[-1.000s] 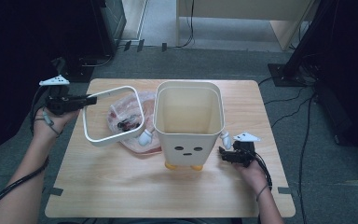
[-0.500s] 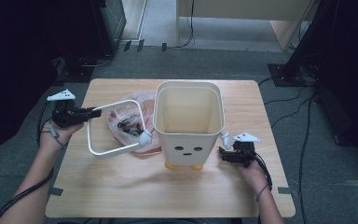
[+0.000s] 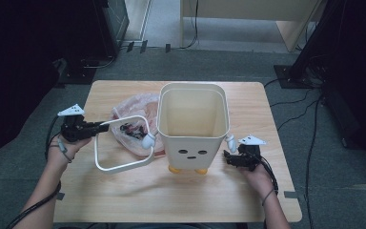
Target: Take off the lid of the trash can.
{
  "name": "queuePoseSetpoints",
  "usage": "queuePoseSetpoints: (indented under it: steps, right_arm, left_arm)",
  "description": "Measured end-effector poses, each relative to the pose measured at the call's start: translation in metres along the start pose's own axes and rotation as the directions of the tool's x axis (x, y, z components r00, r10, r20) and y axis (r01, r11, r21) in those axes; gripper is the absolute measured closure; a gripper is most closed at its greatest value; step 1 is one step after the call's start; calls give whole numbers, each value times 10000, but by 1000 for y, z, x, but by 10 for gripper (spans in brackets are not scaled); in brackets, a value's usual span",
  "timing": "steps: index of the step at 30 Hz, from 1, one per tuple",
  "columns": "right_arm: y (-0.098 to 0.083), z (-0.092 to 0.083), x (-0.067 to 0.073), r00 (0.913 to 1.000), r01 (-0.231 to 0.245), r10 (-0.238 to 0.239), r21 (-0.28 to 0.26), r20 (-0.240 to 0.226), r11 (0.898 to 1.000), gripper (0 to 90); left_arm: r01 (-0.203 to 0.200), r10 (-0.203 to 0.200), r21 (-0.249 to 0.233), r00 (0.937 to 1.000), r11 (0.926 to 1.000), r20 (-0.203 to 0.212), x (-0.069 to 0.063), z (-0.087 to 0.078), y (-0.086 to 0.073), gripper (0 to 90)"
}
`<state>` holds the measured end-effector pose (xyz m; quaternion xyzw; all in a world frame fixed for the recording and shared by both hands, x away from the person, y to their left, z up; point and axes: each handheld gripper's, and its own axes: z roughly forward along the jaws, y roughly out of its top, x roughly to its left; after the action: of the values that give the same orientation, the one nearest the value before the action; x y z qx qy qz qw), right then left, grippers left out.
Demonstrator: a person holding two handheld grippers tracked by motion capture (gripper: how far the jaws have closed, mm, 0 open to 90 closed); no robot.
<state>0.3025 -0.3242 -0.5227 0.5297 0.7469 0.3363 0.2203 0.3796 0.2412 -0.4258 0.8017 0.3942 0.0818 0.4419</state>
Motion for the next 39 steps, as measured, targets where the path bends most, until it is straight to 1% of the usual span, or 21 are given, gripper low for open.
queuePoseSetpoints:
  steps: [2, 4, 5, 7, 10, 15, 16, 17, 20, 21, 23, 27, 30, 32, 33, 34, 35, 37, 39]
  right_arm:
    - [0, 0, 0, 10000, 9, -9, -5, 0, 10000, 151]
    - [0, 0, 0, 10000, 9, -9, -3, -1, 10000, 151]
    - [0, 0, 0, 10000, 30, -30, 5, -3, 10000, 151]
    - [0, 0, 0, 10000, 14, -14, -4, 1, 10000, 151]
    - [0, 0, 0, 10000, 12, -12, -3, -1, 10000, 151]
    - [0, 0, 0, 10000, 31, -31, 4, -2, 10000, 151]
    - [0, 0, 0, 10000, 9, -9, -7, 2, 10000, 151]
    - [0, 0, 0, 10000, 12, -12, -6, 1, 10000, 151]
    - [0, 0, 0, 10000, 9, -9, -6, 2, 10000, 151]
    - [0, 0, 0, 10000, 9, -9, -7, 2, 10000, 151]
    - [0, 0, 0, 10000, 10, -10, -6, 2, 10000, 151]
    - [0, 0, 0, 10000, 9, -9, -4, 7, 10000, 151]
    - [0, 0, 0, 10000, 38, -38, 1, 6, 10000, 151]
    - [0, 0, 0, 10000, 39, -39, 3, 5, 10000, 151]
    - [0, 0, 0, 10000, 35, -35, -2, 6, 10000, 151]
    - [0, 0, 0, 10000, 35, -35, -6, 5, 10000, 151]
    - [0, 0, 1, 10000, 34, -34, -3, 9, 10000, 151]
    - [0, 0, 1, 10000, 37, -37, -5, 0, 10000, 151]
    - [0, 0, 1, 10000, 34, -34, -3, -2, 10000, 151]
  left_arm:
    - [-45, 44, 114, 9999, 9999, 161, -3, 3, -4, 755]
    - [-182, 177, 257, 9996, 9995, 215, -7, 6, -8, 755]
    - [-182, 177, 257, 9996, 9995, 215, -7, 6, -8, 754]
    - [-412, 400, 314, 9986, 9987, 355, -14, 10, -13, 754]
    - [-351, 335, 286, 9980, 9990, 530, -19, 12, -18, 755]
    - [-387, 374, 206, 9975, 9990, 600, -24, 13, -28, 754]
    - [-419, 398, 334, 9973, 9986, 610, -24, 13, -30, 754]
    - [-419, 398, 334, 9973, 9986, 610, -24, 13, -30, 754]
    - [-624, 591, 381, 9947, 9973, 838, -30, 10, -35, 753]
    - [-624, 591, 381, 9947, 9973, 838, -30, 10, -35, 752]
    - [-524, 488, 337, 9937, 9981, 1010, -34, 10, -40, 753]
    - [-643, 585, 447, 9910, 9969, 1201, -38, 13, -47, 752]
    - [-776, 683, 607, 9875, 9951, 1423, -44, 15, -53, 751]
    - [-913, 819, 550, 9845, 9943, 1551, -47, 15, -56, 748]
    - [-913, 819, 550, 9845, 9943, 1551, -47, 15, -56, 748]
    - [-963, 883, 402, 9817, 9945, 1686, -47, 15, -59, 747]
    - [-913, 831, 403, 9816, 9950, 1719, -47, 15, -61, 746]
    - [-918, 811, 570, 9826, 9941, 1673, -46, 15, -65, 747]
    - [-996, 888, 504, 9791, 9938, 1830, -44, 16, -69, 744]
